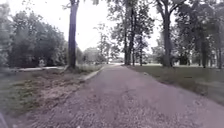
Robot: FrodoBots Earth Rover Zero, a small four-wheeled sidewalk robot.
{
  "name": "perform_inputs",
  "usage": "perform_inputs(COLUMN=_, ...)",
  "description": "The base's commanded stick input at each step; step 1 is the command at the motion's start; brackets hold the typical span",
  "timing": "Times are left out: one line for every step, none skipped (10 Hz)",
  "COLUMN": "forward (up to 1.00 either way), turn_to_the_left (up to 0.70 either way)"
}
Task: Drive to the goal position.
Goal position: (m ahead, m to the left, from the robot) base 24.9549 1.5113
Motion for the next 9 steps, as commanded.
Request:
perform_inputs(forward=0.7, turn_to_the_left=0.02)
perform_inputs(forward=0.7, turn_to_the_left=0.0)
perform_inputs(forward=0.7, turn_to_the_left=0.0)
perform_inputs(forward=0.7, turn_to_the_left=0.0)
perform_inputs(forward=0.7, turn_to_the_left=0.0)
perform_inputs(forward=0.7, turn_to_the_left=0.0)
perform_inputs(forward=0.7, turn_to_the_left=0.0)
perform_inputs(forward=0.7, turn_to_the_left=0.0)
perform_inputs(forward=0.7, turn_to_the_left=0.0)
